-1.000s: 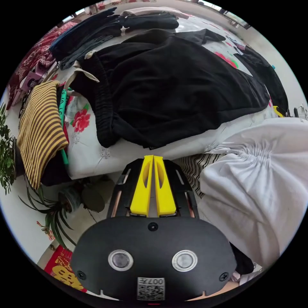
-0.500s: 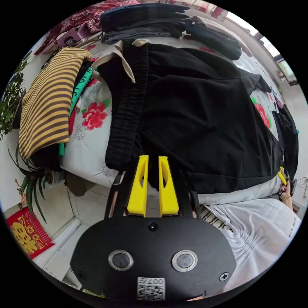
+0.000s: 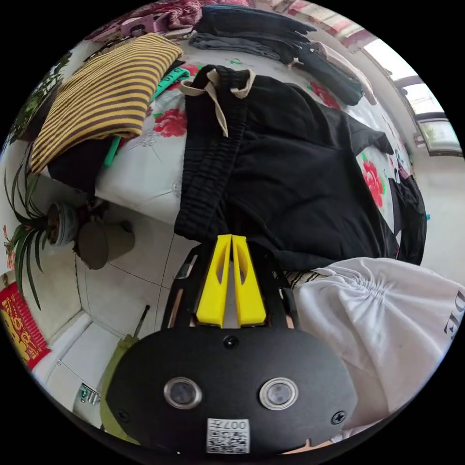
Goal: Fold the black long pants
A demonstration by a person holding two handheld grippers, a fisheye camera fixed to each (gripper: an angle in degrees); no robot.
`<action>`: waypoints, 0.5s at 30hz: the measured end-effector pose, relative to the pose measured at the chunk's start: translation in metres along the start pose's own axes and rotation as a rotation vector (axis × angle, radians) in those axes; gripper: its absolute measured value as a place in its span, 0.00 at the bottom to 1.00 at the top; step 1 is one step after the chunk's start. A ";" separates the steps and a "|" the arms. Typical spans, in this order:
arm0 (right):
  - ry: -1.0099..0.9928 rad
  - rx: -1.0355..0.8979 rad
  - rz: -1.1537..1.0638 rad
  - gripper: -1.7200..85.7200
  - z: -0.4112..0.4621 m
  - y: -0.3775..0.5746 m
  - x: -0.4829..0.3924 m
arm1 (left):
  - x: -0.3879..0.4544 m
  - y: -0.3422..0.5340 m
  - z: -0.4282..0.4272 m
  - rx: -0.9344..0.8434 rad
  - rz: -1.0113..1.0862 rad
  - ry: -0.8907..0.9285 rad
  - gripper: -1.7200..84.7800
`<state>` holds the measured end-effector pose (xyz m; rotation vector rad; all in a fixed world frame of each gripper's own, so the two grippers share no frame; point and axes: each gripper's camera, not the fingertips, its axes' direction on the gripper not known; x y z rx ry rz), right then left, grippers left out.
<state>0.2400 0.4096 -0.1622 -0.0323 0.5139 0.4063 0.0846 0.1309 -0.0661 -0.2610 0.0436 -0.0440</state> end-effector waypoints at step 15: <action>-0.392 -0.212 -0.441 0.17 0.136 -0.265 -0.386 | 0.081 -0.232 0.005 0.116 0.233 -0.208 0.09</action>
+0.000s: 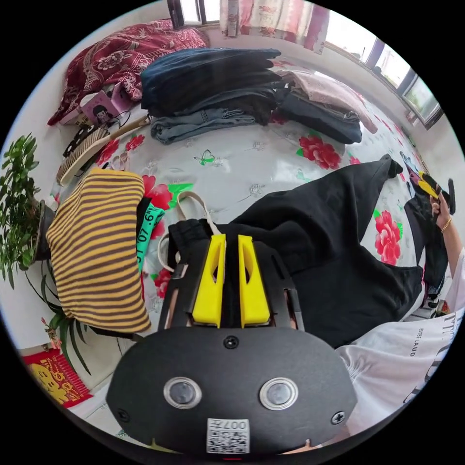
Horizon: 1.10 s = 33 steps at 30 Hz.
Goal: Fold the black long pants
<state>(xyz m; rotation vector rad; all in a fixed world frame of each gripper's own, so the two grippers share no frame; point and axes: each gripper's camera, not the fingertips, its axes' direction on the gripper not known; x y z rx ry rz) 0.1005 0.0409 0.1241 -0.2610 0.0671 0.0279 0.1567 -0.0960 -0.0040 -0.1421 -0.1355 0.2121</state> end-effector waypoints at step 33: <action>0.211 -0.207 -0.402 0.18 -0.024 -0.040 -0.021 | -0.018 -0.066 0.029 0.056 0.119 0.070 0.10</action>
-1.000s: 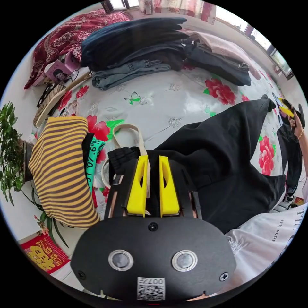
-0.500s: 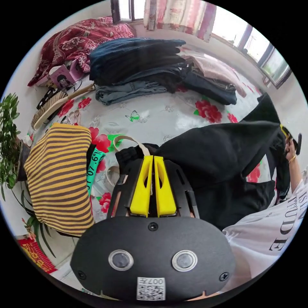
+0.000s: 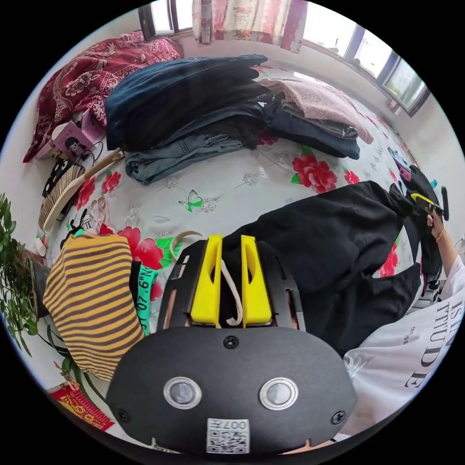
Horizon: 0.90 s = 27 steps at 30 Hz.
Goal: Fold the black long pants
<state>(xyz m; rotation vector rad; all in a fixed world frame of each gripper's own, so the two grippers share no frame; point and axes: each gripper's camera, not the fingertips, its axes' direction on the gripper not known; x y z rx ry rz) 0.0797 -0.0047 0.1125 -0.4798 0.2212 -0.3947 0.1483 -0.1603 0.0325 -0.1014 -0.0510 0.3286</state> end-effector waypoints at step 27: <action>-0.114 0.293 0.280 0.15 -0.052 0.023 -0.027 | 0.014 0.065 0.007 0.093 -0.255 -0.169 0.02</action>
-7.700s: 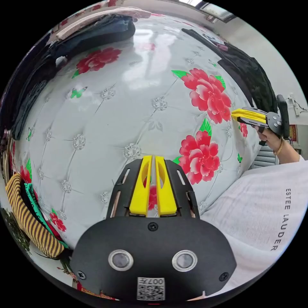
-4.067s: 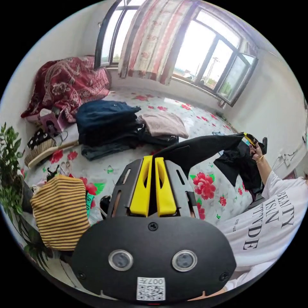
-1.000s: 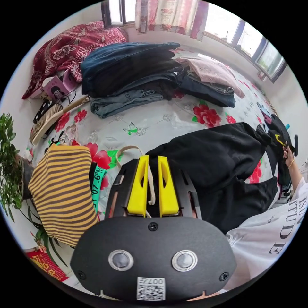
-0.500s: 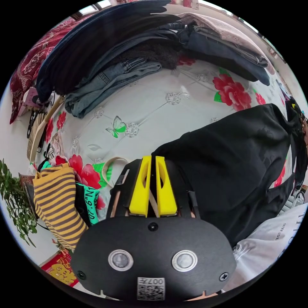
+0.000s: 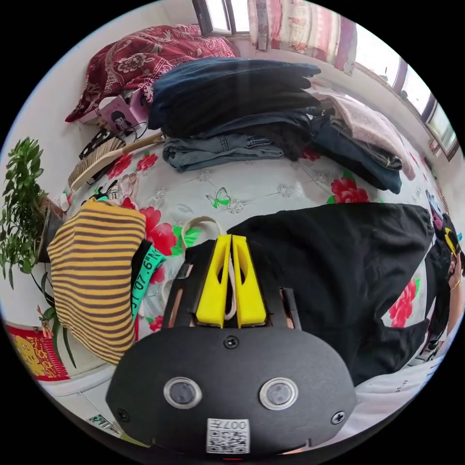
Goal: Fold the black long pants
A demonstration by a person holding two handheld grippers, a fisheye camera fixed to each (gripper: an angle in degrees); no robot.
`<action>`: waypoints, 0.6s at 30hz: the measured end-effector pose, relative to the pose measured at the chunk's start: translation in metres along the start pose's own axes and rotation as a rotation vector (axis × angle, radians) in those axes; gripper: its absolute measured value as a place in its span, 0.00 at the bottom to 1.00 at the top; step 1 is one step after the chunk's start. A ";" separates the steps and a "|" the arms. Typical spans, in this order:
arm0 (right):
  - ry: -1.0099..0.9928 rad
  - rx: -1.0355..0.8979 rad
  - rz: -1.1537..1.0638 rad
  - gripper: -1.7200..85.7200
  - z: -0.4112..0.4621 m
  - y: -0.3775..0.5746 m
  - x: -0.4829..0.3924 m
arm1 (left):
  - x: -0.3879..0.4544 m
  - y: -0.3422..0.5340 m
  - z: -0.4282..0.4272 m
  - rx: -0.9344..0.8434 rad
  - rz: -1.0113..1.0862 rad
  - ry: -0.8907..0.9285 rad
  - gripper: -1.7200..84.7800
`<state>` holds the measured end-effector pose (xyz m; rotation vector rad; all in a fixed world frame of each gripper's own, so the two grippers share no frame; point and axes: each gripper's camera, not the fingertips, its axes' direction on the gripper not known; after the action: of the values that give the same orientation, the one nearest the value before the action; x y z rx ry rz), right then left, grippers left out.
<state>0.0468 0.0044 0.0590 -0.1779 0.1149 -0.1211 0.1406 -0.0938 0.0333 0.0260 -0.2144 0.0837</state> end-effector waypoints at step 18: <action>-0.166 -0.403 -0.574 0.12 0.055 0.079 -0.193 | -0.011 0.147 -0.032 -0.088 0.188 -0.020 0.01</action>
<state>-0.1280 0.1163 0.1180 -0.6202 -0.0831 -0.6561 0.1243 0.0534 0.0025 -0.0815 -0.2399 0.2613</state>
